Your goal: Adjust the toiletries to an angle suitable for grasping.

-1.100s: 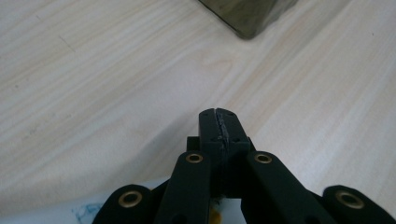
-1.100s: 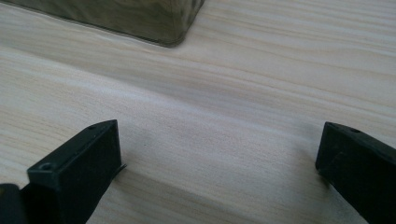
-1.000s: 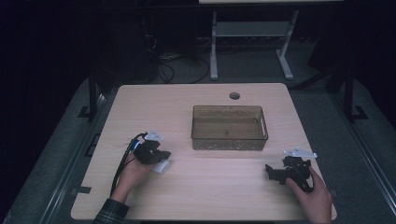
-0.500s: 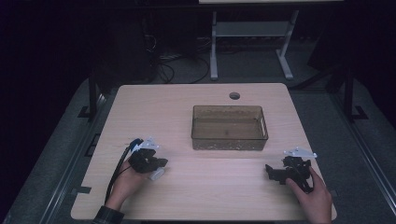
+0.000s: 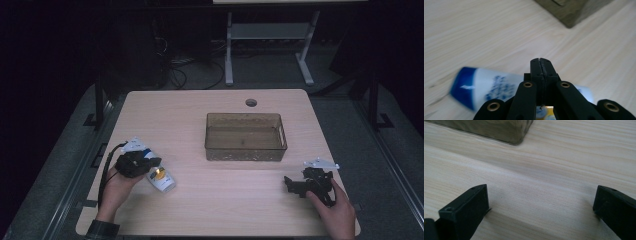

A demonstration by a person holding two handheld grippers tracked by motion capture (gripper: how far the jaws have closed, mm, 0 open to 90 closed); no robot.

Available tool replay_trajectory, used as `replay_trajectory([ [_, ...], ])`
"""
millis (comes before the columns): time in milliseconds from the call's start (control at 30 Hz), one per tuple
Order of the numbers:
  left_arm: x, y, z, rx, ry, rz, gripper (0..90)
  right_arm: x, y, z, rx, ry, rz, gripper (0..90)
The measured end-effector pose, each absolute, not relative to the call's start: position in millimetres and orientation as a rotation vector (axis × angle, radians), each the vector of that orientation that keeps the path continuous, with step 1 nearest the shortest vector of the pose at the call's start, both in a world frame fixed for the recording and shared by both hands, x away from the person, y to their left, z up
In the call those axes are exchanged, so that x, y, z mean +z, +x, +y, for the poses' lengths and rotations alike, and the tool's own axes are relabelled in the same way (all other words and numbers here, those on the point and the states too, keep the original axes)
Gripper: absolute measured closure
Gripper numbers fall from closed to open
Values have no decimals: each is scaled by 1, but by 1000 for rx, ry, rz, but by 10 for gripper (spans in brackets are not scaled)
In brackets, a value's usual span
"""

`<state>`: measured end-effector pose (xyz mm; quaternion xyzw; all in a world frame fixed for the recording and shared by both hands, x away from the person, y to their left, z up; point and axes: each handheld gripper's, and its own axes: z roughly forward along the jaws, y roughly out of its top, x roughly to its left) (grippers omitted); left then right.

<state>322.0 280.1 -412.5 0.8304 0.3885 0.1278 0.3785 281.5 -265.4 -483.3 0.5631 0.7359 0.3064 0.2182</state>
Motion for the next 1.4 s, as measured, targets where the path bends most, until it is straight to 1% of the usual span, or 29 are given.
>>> replay_trajectory([
  [400, -419, 330, 331, 458, 2065, 1140, 885, -483, 281, -265, 848, 1559, 2037, 0],
  [600, -431, 335, 347, 474, 2048, 1209, 885, -483, 282, -265, 849, 1558, 2037, 0],
  [767, -442, 340, 352, 463, 2059, 1241, 886, -483, 281, -265, 849, 1559, 2037, 0],
  [967, -452, 345, 347, 430, 2071, 1255, 886, -483, 282, -265, 848, 1558, 2038, 0],
  [1400, -456, 352, 339, 402, 2071, 1264, 886, -483, 281, -265, 848, 1560, 2037, 0],
])
